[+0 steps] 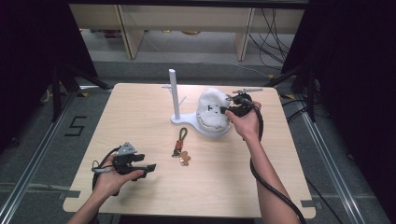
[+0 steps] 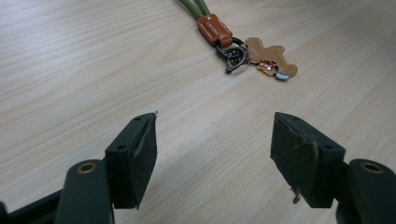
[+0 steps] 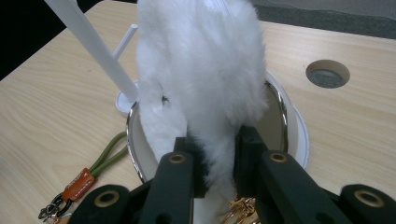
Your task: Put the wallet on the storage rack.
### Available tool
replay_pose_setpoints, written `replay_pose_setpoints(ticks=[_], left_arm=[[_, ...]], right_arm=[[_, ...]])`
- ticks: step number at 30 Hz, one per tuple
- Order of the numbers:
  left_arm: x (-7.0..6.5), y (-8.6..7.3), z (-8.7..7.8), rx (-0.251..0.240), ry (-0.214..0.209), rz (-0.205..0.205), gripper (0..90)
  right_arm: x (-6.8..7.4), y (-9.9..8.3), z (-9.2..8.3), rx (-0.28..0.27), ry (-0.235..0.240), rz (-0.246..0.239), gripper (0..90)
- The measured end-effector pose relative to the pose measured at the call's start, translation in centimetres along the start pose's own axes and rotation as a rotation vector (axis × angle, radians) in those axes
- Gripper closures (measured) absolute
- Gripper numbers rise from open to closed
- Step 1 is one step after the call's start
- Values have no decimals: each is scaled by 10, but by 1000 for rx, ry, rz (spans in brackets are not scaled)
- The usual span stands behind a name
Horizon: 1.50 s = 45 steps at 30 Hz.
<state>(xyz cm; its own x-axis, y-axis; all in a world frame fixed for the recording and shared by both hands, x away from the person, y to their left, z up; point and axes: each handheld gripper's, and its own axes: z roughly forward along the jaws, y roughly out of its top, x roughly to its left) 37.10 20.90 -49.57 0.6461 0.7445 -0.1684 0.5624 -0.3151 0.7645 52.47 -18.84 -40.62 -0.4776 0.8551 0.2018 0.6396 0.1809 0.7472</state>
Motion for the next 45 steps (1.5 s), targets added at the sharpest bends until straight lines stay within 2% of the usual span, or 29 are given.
replay_pose_setpoints(ticks=[2,3,6,8,9,10,14,19,21,23,24,25,26,27,28,29,30,33,34,36,37,38,39,41,42,45], left_arm=[[0,0,0,3,-2,0,310],[-1,0,1,-6,-4,-10,310],[-1,0,0,6,7,-1,310],[-1,0,0,6,7,-4,310],[-1,-1,1,1,-7,-5,310],[-1,-1,1,3,-6,-6,310],[-1,-1,2,1,-7,-1,310],[-2,0,1,9,4,2,310],[-3,0,2,1,4,-4,310],[-2,0,2,5,4,0,311],[-3,1,3,-4,2,-13,310],[-3,1,3,-6,-2,-13,310],[-3,1,3,-6,-2,-13,310],[-2,2,2,12,-11,7,310],[-3,2,2,6,-5,6,311],[-3,2,3,-5,-12,-1,310],[-3,3,3,3,-12,5,310],[-5,5,4,-15,-13,-7,311],[-5,6,4,-9,-18,-6,311],[-5,7,3,10,-6,17,311],[-6,8,4,-4,-11,6,311],[-6,8,4,4,-17,18,311],[-7,9,5,-3,-23,6,311],[-7,11,5,14,-12,26,311],[-8,11,7,1,-16,19,311],[-9,13,8,6,-28,26,311]], right_arm=[[1,0,1,1,6,12,800],[0,-1,2,-2,2,5,795],[-1,-1,3,-1,-4,3,789],[-2,-1,3,-3,-9,-17,781],[-1,-1,3,3,-14,-7,776],[0,-1,3,12,-28,-9,766],[-1,-2,4,9,-36,-15,727],[3,-2,3,6,-64,5,650],[1,0,1,1,-72,-19,613],[2,0,1,-7,-75,-16,604],[0,0,1,-33,-84,-44,582],[3,1,-1,-22,-81,-8,578],[1,1,-2,-23,-94,-33,571],[1,1,-2,-23,-94,-33,571],[-1,2,-3,-35,-90,-44,566],[1,1,-4,-34,-91,-25,561],[1,2,-6,-36,-101,-26,551],[-1,2,-7,-39,-92,-34,541],[-2,1,-9,-34,-92,-41,534],[-1,1,-11,-46,-96,-22,519],[-1,0,-13,-47,-90,-12,510],[-2,0,-15,-49,-92,-11,506],[-2,-1,-17,-58,-87,-12,502],[-2,-2,-21,-68,-93,-14,493],[-2,-3,-23,-74,-91,-2,490],[-4,-5,-28,-77,-97,-8,484]])
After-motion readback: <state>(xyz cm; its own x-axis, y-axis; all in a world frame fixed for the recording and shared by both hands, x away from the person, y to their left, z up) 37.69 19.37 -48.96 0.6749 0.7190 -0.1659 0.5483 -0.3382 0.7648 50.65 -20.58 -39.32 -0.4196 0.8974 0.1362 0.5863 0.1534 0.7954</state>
